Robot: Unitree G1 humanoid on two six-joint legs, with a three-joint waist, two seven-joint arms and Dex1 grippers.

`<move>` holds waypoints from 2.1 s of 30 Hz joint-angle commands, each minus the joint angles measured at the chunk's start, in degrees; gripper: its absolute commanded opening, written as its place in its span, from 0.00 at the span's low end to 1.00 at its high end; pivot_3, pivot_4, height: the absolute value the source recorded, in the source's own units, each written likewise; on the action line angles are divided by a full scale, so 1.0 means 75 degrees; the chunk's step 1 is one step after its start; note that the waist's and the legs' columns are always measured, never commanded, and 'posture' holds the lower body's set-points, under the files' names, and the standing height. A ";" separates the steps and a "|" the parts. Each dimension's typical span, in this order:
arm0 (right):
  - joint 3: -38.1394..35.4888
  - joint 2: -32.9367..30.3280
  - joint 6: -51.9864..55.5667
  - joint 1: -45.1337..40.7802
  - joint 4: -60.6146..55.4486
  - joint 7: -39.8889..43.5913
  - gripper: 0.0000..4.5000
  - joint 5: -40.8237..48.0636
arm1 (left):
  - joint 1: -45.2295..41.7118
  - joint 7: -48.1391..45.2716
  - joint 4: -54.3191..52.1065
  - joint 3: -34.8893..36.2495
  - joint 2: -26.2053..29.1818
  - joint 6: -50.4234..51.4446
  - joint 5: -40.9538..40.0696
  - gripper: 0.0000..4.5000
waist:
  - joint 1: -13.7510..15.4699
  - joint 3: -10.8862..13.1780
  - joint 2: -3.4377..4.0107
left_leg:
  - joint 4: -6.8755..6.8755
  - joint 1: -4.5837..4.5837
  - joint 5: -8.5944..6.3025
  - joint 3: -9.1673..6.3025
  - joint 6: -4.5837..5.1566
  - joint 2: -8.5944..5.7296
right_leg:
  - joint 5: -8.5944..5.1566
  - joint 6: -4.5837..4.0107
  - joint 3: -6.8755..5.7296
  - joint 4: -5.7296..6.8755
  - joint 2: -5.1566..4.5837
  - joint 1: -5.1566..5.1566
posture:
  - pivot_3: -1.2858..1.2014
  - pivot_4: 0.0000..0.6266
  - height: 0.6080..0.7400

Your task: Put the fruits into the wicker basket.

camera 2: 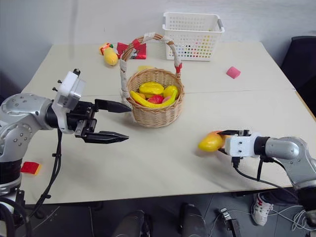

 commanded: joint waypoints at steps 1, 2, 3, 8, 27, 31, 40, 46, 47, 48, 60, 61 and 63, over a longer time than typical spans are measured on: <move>-0.0836 0.0142 0.2856 -0.0703 -0.1951 -0.0805 0.52 0.2530 | 0.0018 0.0235 -0.0017 0.0596 0.0085 0.0130 -0.0299 1.00 | -0.0054 0.0010 0.0016 | 0.0002 0.0001 0.0000 0.0003 0.0000 0.0001 | 0.0001 -0.0001 0.0004 0.0003 -0.0002 -0.0001 | 0.52 0.24 1.00; -0.0719 0.0331 0.3362 -0.1106 -0.2191 -0.1126 0.52 0.2759 | 0.0041 0.0266 0.0023 0.0690 0.0116 0.0147 -0.0314 1.00 | -0.0073 0.0010 0.0016 | 0.0002 0.0004 0.0000 0.0005 0.0000 0.0002 | 0.0002 -0.0002 0.0007 0.0007 -0.0002 -0.0002 | 0.52 0.24 1.00; -0.0560 0.0553 0.3787 -0.1534 -0.2324 -0.1416 0.52 0.2893 | 0.0046 0.0311 0.0058 0.0757 0.0130 0.0154 -0.0316 1.00 | -0.0086 0.0010 0.0016 | 0.0001 0.0013 -0.0002 0.0009 -0.0004 0.0004 | 0.0001 -0.0004 0.0007 0.0009 0.0001 -0.0001 | 0.52 0.24 1.00; 0.0650 0.2060 0.4584 -0.3678 -0.1754 -0.2512 0.52 0.1825 | 0.0002 0.0472 0.0202 0.0929 0.0144 0.0122 -0.0299 1.00 | -0.0049 0.0010 0.0016 | 0.0000 0.0011 -0.0011 0.0008 -0.0026 0.0018 | -0.0011 -0.0033 0.0006 0.0022 0.0014 -0.0015 | 0.52 0.24 1.00; -0.0112 0.3719 0.5721 -0.4798 -0.1065 -0.2806 1.00 0.1293 | 0.0300 0.0912 -0.0231 0.1308 0.0211 0.0217 -0.0575 1.00 | -0.0055 0.0010 0.0016 | 0.0008 -0.0100 -0.0004 0.0014 -0.0016 -0.0001 | -0.0007 -0.0022 -0.0033 0.0032 0.0017 -0.0121 | 0.52 0.24 1.00; -0.0740 0.4018 0.6526 -0.4990 -0.0607 -0.3776 1.00 0.1428 | 0.0223 0.0975 -0.0220 0.1295 0.0181 0.0224 -0.0623 1.00 | -0.0067 0.0009 0.0015 | 0.0017 -0.0084 -0.0003 0.0026 -0.0015 -0.0002 | -0.0007 -0.0023 -0.0017 0.0059 0.0013 -0.0121 | 0.52 0.24 1.00; -0.0490 0.4734 0.5474 -0.6476 0.2728 -0.3759 1.00 0.0687 | -0.0166 0.1402 -0.0054 0.1296 -0.0057 0.0206 -0.0675 1.00 | -0.0279 0.0010 0.0017 | -0.0014 -0.0082 0.0003 0.0040 -0.0024 -0.0028 | -0.0011 -0.0028 -0.0008 0.0064 0.0018 -0.0143 | 0.52 0.24 1.00; -0.0263 0.5131 0.4541 -0.7386 0.4537 -0.3233 1.00 0.0291 | 0.0061 0.1563 -0.0204 0.1444 -0.0023 0.0157 -0.0690 1.00 | -0.0359 0.0010 0.0017 | -0.0014 -0.0085 0.0003 0.0037 -0.0024 -0.0015 | -0.0011 -0.0028 -0.0008 0.0059 0.0017 -0.0143 | 0.52 0.24 1.00; -0.0254 0.5195 0.4435 -0.7501 0.4771 -0.3165 1.00 0.0247 | 0.0092 0.1581 -0.0231 0.1464 -0.0022 0.0148 -0.0693 1.00 | -0.0379 0.0010 0.0017 | -0.0013 -0.0086 0.0004 0.0037 -0.0024 -0.0013 | -0.0011 -0.0028 -0.0008 0.0059 0.0016 -0.0142 | 0.52 0.24 1.00; -0.0247 0.5265 0.4299 -0.7620 0.5027 -0.3127 1.00 0.0187 | 0.0116 0.1599 -0.0249 0.1477 -0.0023 0.0136 -0.0688 1.00 | -0.0387 0.0010 0.0017 | -0.0013 -0.0087 0.0004 0.0037 -0.0023 -0.0009 | -0.0011 -0.0027 -0.0008 0.0060 0.0015 -0.0142 | 0.52 0.24 1.00; -0.0462 0.5744 0.2343 -0.8942 0.8149 -0.3326 0.63 -0.0456 | 0.0198 0.1771 -0.0404 0.1544 -0.0023 0.0115 -0.0730 1.00 | -0.0459 0.0012 0.0020 | -0.0014 -0.0090 0.0005 0.0026 -0.0025 -0.0005 | -0.0011 -0.0028 -0.0007 0.0060 0.0014 -0.0142 | 0.52 0.24 1.00; -0.0503 0.5751 0.2267 -0.8972 0.8222 -0.3293 0.57 -0.0459 | 0.0207 0.1785 -0.0422 0.1549 -0.0023 0.0121 -0.0743 1.00 | -0.0459 0.0012 0.0020 | -0.0014 -0.0090 0.0005 0.0025 -0.0025 -0.0006 | -0.0011 -0.0028 -0.0006 0.0060 0.0013 -0.0142 | 0.52 0.24 1.00; -0.0580 0.5763 0.2157 -0.8989 0.8243 -0.3174 0.40 -0.0441 | 0.0226 0.1794 -0.0445 0.1548 -0.0014 0.0125 -0.0765 1.00 | -0.0459 0.0013 0.0021 | -0.0013 -0.0091 0.0005 0.0025 -0.0024 -0.0005 | -0.0011 -0.0027 -0.0005 0.0060 0.0013 -0.0142 | 0.52 0.24 1.00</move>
